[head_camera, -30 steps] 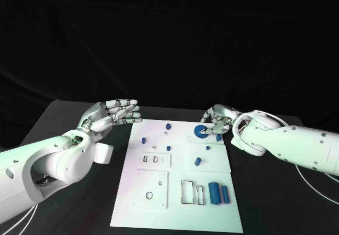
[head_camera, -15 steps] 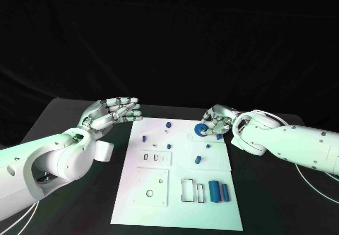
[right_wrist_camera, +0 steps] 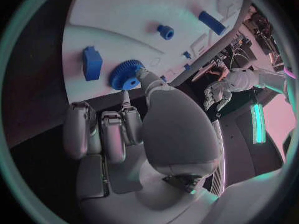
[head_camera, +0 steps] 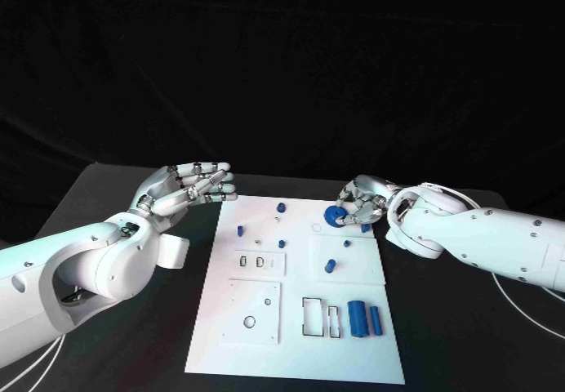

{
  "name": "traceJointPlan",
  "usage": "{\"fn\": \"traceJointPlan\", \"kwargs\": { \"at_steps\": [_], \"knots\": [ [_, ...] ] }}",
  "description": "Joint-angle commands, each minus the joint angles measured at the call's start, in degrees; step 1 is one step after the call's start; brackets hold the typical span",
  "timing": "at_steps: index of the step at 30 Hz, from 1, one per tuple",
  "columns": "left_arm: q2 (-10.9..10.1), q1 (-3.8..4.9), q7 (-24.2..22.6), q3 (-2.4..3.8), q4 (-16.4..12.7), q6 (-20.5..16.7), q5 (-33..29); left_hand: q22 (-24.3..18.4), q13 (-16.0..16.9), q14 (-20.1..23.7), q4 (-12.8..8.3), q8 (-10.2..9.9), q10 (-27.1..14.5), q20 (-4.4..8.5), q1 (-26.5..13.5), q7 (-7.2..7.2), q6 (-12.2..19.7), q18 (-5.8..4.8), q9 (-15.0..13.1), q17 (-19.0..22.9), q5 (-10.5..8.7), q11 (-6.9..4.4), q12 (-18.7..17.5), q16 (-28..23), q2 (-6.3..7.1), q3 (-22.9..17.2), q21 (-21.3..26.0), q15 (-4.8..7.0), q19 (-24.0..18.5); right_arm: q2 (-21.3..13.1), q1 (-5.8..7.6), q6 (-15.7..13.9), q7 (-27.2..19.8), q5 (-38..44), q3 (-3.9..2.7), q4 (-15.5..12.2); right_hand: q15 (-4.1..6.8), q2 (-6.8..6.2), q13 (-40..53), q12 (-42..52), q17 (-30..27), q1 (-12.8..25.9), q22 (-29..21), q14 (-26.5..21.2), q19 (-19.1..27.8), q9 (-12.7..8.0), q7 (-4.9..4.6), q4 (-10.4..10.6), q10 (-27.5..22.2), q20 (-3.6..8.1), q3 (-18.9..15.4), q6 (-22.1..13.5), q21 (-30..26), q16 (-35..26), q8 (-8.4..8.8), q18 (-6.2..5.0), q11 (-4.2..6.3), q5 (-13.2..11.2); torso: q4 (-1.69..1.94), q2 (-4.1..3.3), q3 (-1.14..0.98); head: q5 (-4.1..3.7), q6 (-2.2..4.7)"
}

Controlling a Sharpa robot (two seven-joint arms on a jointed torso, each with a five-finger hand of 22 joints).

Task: Assemble the parts on the task board

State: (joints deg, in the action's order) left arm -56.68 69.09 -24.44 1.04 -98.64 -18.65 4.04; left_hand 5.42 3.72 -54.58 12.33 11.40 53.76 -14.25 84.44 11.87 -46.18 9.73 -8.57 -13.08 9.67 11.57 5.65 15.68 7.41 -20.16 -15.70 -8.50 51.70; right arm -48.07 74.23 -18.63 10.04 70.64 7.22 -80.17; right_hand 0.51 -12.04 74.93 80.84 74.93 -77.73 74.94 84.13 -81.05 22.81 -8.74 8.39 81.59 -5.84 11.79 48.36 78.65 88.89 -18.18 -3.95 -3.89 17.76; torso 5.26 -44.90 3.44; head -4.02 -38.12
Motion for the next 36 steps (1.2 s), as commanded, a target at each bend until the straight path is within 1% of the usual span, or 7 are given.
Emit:
{"fn": "traceJointPlan", "kwargs": {
  "at_steps": [1,11,16,17,23,29,36],
  "knots": [
    [0.1,0.06,-0.3,0.04,-0.1,1.0,-0.1,-0.1,0.0,0.1,0.0,-0.3,-0.3,-0.18,-0.3,2.84,0.2,0.72,0.1,-0.1,-0.24,0.09,-0.4,-0.3,0.13,-0.4,-0.1,-0.22,0.3,0.2,-0.11,1.3,0.6,1.6,0.03,0.2,-0.38,0.00,4.0,0.3,12.4,-0.7,0.6,5.3,-0.5,0.0,0.00,0.2,0.5,-0.07,0.2,-0.2,0.3,0.4,-0.26,0.38,-0.04,0.4,0.00,-0.03,0.01,0.02,-0.11],
    [0.1,0.06,-0.3,0.04,0.0,1.0,-0.1,-0.1,0.0,0.1,-0.1,-0.3,-0.3,-0.20,-0.5,2.83,0.3,0.73,0.1,-0.3,-0.25,0.08,-0.5,-0.4,0.13,-0.6,-0.1,-0.22,0.3,0.6,-0.28,1.7,0.6,2.4,0.11,0.2,-0.38,0.19,4.8,1.0,12.5,-1.1,0.8,5.3,-0.6,0.0,0.02,0.4,1.0,-0.08,0.7,0.1,0.5,0.4,-0.52,0.43,-0.03,0.6,-0.01,0.00,0.00,0.08,-0.30],
    [0.1,0.06,-0.3,0.04,0.0,1.0,-0.1,-0.1,0.0,0.1,-0.1,-0.3,-0.3,-0.20,-0.5,2.83,0.3,0.73,0.1,-0.3,-0.25,0.08,-0.5,-0.4,0.13,-0.6,-0.1,-0.22,0.3,0.6,-0.31,1.1,0.8,2.8,0.12,0.2,-0.05,0.79,6.4,2.3,12.7,-1.5,1.3,5.4,-0.7,0.0,0.55,1.3,2.1,0.16,2.9,2.4,0.7,0.5,-1.17,0.48,0.42,0.2,-0.03,-0.03,0.01,0.07,-0.33],
    [0.1,0.06,-0.3,0.04,0.0,1.0,-0.1,-0.1,0.0,0.1,-0.1,-0.3,-0.3,-0.20,-0.5,2.83,0.3,0.73,0.1,-0.3,-0.25,0.08,-0.5,-0.4,0.13,-0.6,-0.1,-0.22,0.3,0.6,-0.31,0.7,0.8,3.0,0.12,0.2,0.08,0.81,6.5,2.4,12.7,-1.7,1.4,5.4,-0.8,-0.2,0.70,1.5,2.2,0.28,4.0,2.9,0.8,0.5,-1.08,0.49,0.58,-1.0,-0.04,-0.03,0.01,0.08,-0.31],
    [0.1,0.06,-0.3,0.04,0.0,1.1,-0.1,-0.1,0.0,0.1,-0.1,-0.3,-0.3,-0.20,-0.5,2.83,0.3,0.73,0.1,-0.3,-0.25,0.08,-0.5,-0.4,0.13,-0.6,-0.1,-0.22,0.3,0.5,-0.34,-3.5,0.3,6.1,0.12,-0.2,0.56,0.90,7.6,3.2,13.0,-1.2,2.1,5.4,-1.1,-0.1,1.37,2.5,3.0,0.70,7.1,5.1,1.2,0.6,-1.15,0.64,1.13,-1.9,0.01,0.02,-0.01,0.11,-0.26],
    [0.1,0.06,-0.3,0.04,0.1,1.1,-0.1,-0.1,0.0,0.1,-0.1,-0.3,-0.3,-0.20,-0.5,2.83,0.3,0.73,0.1,-0.3,-0.25,0.08,-0.5,-0.4,0.13,-0.6,-0.1,-0.22,0.3,0.3,-0.36,-7.5,-0.7,9.7,0.11,-1.4,1.06,0.50,8.6,4.0,13.5,-2.1,2.9,5.5,-1.5,0.3,1.95,1.8,3.8,1.17,10.3,6.6,1.7,0.7,-1.32,0.81,1.68,-1.8,0.07,0.05,0.00,0.09,-0.18],
    [0.1,0.06,-0.3,0.04,0.2,1.1,-0.1,-0.1,0.0,0.1,-0.1,-0.3,-0.3,-0.20,-0.5,2.83,0.3,0.73,0.1,-0.3,-0.25,0.08,-0.5,-0.4,0.13,-0.6,-0.1,-0.22,0.3,0.0,-0.13,-10.2,-1.0,12.4,0.04,-4.3,1.15,0.20,9.0,4.2,13.9,-2.0,3.5,5.6,-1.8,0.4,2.01,1.6,4.1,1.28,11.5,6.9,2.1,0.8,-1.23,0.93,1.76,-1.5,-0.12,0.06,0.03,0.34,0.12]
  ]
}}
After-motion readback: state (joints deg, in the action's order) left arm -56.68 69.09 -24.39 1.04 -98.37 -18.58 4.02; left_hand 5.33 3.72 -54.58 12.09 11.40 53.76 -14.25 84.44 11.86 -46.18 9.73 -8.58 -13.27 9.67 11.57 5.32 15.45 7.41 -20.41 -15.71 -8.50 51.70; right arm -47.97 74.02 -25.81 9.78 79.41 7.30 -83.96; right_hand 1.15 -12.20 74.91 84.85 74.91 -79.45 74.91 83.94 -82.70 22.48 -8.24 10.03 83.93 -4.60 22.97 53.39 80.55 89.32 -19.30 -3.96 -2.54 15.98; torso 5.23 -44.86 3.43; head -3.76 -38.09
